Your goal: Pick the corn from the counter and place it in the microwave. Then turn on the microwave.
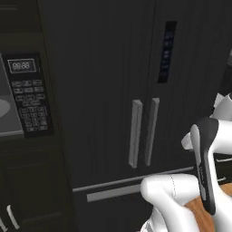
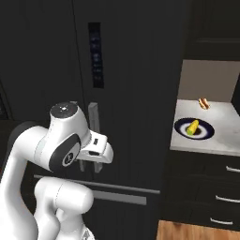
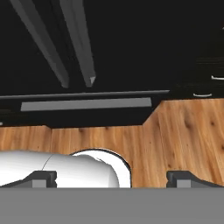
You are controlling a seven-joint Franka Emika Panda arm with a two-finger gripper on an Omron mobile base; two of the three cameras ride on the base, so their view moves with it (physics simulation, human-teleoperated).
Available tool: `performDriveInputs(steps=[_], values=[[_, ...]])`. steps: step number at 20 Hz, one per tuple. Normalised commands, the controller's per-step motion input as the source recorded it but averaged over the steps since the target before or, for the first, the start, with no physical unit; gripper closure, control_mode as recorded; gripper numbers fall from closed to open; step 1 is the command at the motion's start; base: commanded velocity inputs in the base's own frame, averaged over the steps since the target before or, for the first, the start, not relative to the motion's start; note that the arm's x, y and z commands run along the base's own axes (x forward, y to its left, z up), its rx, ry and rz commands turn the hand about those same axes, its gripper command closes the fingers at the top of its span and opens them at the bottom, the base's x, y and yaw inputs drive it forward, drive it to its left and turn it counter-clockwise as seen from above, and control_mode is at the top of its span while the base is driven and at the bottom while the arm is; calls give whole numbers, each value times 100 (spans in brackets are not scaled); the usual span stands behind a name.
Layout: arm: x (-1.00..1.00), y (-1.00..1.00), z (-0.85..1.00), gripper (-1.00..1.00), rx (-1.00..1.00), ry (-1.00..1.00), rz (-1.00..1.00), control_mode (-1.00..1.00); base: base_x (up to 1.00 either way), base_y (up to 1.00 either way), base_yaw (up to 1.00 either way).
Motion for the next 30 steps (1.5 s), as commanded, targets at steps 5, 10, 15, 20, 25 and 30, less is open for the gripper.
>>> performDriveInputs(steps=[5, 10, 15, 20, 25, 30], values=[[0, 0, 0, -100, 0, 0, 0, 100, 0, -64, 0], [0, 0, 0, -100, 0, 0, 0, 100, 0, -64, 0], [0, 0, 0, -100, 0, 0, 0, 100, 0, -63, 0], [0, 0, 0, -100, 0, 0, 0, 100, 6, -58, 0], [0, 0, 0, -100, 0, 0, 0, 100, 9, -55, 0], [0, 0, 0, -100, 0, 0, 0, 100, 14, -49, 0]])
